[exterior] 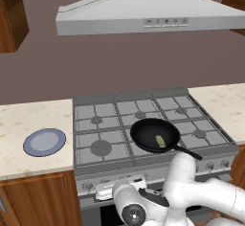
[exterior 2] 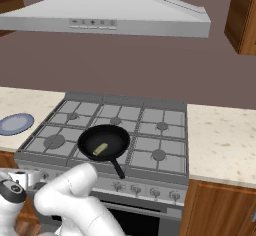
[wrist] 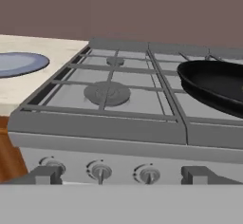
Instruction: Pick up the butter stick and place it in the pan. Then turn on the burner for the pan.
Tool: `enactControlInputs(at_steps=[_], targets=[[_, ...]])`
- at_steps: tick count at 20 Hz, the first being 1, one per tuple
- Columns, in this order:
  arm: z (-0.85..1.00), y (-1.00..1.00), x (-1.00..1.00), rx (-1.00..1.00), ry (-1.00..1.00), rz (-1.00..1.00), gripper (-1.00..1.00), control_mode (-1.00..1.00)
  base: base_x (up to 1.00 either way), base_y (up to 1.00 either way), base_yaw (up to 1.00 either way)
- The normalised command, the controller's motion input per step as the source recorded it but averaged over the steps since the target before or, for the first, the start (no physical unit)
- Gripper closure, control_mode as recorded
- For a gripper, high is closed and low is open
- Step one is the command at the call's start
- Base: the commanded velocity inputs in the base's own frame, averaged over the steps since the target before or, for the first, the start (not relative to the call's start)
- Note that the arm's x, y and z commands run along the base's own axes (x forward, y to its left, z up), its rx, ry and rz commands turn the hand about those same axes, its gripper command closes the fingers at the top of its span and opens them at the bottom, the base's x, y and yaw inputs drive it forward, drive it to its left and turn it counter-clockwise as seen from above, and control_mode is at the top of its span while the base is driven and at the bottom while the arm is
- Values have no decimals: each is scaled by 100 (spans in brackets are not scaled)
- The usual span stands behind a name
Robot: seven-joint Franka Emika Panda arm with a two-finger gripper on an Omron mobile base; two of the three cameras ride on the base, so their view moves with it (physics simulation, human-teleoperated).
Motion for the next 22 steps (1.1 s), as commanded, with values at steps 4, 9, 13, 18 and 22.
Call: enactControlInputs(at_steps=[4, 9, 13, 18, 22], targets=[[-19, -7, -1, 0, -16, 5, -100, -100, 0, 0, 0], [-6, -22, 1, 0, -12, 0, -100, -100, 0, 0, 0], [0, -25, 9, 2, -7, 0, -100, -100, 0, 0, 0], [0, -32, 16, 5, -10, 0, -100, -100, 0, 0, 0], [-10, -33, 28, 4, -9, 1, -100, -100, 0, 0, 0]])
